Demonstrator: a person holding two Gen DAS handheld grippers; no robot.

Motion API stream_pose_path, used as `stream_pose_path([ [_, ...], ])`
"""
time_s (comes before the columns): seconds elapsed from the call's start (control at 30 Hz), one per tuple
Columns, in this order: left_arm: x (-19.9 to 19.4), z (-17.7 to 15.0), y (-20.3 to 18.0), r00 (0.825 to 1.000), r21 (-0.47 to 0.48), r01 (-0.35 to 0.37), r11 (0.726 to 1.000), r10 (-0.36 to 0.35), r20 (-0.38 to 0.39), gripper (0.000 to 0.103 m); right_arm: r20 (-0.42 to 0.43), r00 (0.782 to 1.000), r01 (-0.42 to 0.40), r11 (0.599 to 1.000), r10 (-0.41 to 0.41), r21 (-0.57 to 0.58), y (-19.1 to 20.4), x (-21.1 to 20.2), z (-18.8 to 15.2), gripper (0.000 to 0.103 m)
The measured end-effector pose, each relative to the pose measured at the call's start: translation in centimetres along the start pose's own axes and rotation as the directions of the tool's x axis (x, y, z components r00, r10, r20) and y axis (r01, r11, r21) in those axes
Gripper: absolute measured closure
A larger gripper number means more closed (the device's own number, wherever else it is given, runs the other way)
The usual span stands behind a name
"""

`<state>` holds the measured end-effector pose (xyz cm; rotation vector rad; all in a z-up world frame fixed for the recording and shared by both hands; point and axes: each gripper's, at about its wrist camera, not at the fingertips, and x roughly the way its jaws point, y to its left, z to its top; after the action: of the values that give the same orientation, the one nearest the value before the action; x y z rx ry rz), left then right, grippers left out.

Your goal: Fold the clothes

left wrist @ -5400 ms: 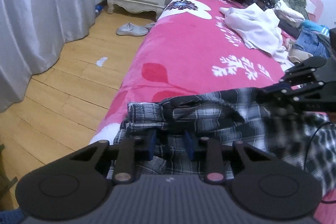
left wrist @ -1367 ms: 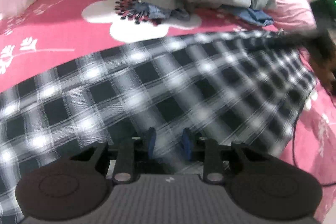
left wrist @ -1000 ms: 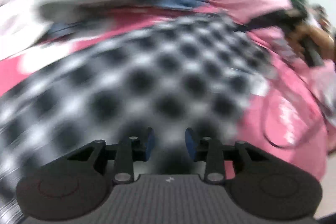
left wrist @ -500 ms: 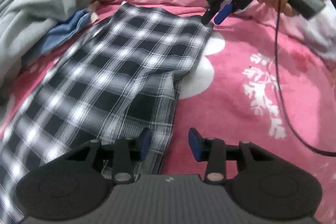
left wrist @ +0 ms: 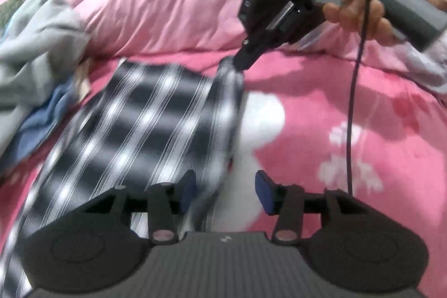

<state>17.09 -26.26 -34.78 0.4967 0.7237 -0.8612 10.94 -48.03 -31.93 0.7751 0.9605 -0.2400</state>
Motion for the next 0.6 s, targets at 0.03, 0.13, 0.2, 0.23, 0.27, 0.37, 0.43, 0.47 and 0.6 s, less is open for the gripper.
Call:
stream_pose_path([
  [0.03, 0.7, 0.7, -0.2, 1.0, 0.004, -0.006, 1.0, 0.006, 0.008, 0.055, 0.008, 1.0, -0.014, 1.0, 0.014, 0.006, -0.1, 0.0, 0.2, 0.102],
  [0.13, 2.8, 2.5, -0.7, 0.998, 0.019, -0.04, 0.999, 0.039, 0.044, 0.055, 0.029, 0.998, -0.055, 0.998, 0.055, 0.021, -0.3, -0.2, 0.7, 0.102],
  [0.2, 3.7, 3.5, -1.0, 0.995, 0.036, -0.06, 0.998, 0.057, 0.076, 0.056, 0.034, 0.996, -0.084, 0.996, 0.083, 0.028, -0.5, -0.5, 0.8, 0.102],
  [0.23, 4.0, 3.9, -1.1, 0.994, 0.047, -0.068, 0.997, 0.063, 0.092, 0.062, 0.037, 0.995, -0.098, 0.995, 0.097, 0.033, -0.5, -0.7, 0.8, 0.102],
  [0.27, 4.1, 4.3, -1.0, 0.992, 0.047, -0.069, 0.997, 0.064, 0.104, 0.068, 0.043, 0.993, -0.115, 0.993, 0.114, 0.037, -0.5, -0.7, 0.9, 0.102],
  [0.37, 3.8, 5.2, 0.5, 0.992, -0.054, -0.018, 0.998, 0.025, 0.125, 0.1, 0.072, 0.984, -0.167, 0.985, 0.164, 0.035, -0.3, -0.8, 1.2, 0.102],
  [0.43, 3.3, 5.4, 2.7, 0.99, -0.199, 0.055, 0.978, -0.027, 0.14, 0.101, 0.091, 0.98, -0.183, 0.982, 0.179, 0.043, -0.6, -1.0, 1.3, 0.102],
  [0.47, 3.2, 5.4, 4.0, 0.988, -0.287, 0.104, 0.952, -0.066, 0.141, 0.101, 0.099, 0.979, -0.181, 0.982, 0.175, 0.056, -1.0, -1.0, 1.3, 0.1],
  [0.6, 2.8, 4.1, 9.6, 0.972, -0.603, 0.232, 0.763, -0.156, 0.177, 0.101, 0.131, 0.978, -0.174, 0.979, 0.16, 0.109, -2.4, -1.3, 1.3, 0.095],
])
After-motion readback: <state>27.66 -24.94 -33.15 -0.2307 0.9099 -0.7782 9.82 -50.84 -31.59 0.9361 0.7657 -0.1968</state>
